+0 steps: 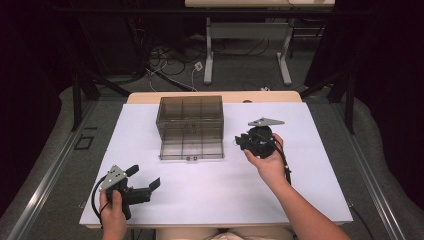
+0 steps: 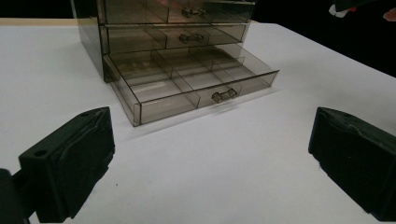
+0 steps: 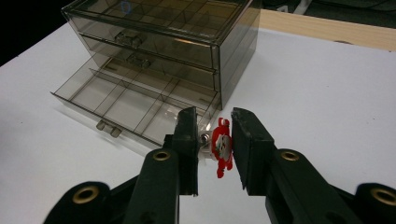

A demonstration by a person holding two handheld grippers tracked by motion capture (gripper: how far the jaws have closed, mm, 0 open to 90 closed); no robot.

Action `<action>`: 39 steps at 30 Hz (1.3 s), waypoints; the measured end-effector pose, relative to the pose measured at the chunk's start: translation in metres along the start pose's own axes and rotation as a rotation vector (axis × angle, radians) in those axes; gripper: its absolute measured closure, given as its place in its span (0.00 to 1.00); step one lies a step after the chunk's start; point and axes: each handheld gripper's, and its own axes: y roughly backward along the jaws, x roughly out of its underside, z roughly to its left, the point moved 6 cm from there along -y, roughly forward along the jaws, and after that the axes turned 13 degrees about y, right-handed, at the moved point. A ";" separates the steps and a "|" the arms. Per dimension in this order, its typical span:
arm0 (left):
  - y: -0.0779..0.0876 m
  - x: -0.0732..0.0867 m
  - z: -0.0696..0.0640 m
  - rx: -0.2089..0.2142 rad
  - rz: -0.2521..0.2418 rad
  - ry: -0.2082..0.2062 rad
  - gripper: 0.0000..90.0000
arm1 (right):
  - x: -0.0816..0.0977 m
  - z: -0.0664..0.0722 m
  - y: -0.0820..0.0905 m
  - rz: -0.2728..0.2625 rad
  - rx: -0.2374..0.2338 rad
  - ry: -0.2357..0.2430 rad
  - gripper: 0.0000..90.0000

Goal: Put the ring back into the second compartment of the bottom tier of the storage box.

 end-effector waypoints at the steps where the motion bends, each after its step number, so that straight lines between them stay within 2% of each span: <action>1: 0.000 0.000 0.000 0.000 0.000 -0.001 0.01 | -0.002 0.002 -0.003 0.000 -0.006 0.007 0.80; 14: 0.000 0.000 0.000 -0.002 0.001 -0.005 0.01 | -0.011 0.012 -0.016 0.015 -0.046 0.001 0.80; 19: 0.000 0.000 0.000 0.000 0.002 -0.004 0.01 | -0.018 0.019 -0.023 0.015 -0.055 0.016 0.80; 26: 0.000 0.000 0.000 0.001 0.003 -0.004 0.01 | -0.025 0.027 -0.030 0.016 -0.081 -0.004 0.80; 39: -0.002 -0.001 0.000 0.005 -0.002 0.004 0.01 | -0.036 0.034 -0.044 0.016 -0.083 0.003 0.80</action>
